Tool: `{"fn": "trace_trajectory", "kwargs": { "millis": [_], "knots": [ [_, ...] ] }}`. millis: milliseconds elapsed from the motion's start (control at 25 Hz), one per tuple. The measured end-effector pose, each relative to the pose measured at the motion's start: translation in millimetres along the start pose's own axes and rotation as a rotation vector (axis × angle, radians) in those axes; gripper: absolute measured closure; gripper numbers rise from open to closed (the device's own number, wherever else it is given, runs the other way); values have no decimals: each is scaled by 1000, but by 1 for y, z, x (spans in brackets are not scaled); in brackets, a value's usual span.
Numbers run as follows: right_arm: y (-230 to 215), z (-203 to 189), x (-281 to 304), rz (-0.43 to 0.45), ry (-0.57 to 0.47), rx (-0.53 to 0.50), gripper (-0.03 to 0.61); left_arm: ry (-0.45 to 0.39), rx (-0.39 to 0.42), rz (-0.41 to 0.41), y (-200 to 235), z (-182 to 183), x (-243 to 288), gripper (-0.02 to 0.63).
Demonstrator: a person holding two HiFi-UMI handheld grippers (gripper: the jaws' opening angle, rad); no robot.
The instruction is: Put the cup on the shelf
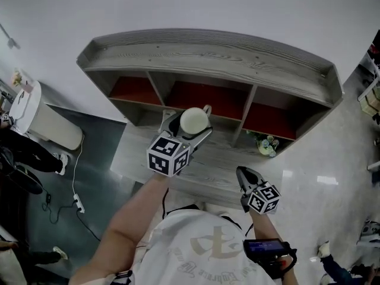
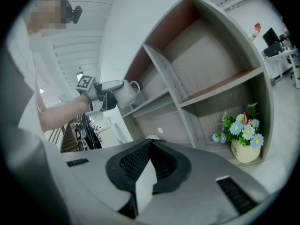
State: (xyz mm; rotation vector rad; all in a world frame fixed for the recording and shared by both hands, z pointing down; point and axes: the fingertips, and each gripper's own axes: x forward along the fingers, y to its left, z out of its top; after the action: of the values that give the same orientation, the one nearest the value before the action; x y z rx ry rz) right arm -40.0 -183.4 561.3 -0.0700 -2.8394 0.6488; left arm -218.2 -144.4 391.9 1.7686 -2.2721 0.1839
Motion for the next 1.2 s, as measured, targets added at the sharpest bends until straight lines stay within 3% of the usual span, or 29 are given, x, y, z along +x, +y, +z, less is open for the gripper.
{"fn": "trace_trajectory", "kwargs": {
  "millis": [440,1200],
  "knots": [
    [-10,6,-1,-14,6,-11,575,-52,21,63,34,25,35,190],
    [-20,1,-1,-36,21,-6,575,-27,12,93,56,29,118,190]
  ]
}}
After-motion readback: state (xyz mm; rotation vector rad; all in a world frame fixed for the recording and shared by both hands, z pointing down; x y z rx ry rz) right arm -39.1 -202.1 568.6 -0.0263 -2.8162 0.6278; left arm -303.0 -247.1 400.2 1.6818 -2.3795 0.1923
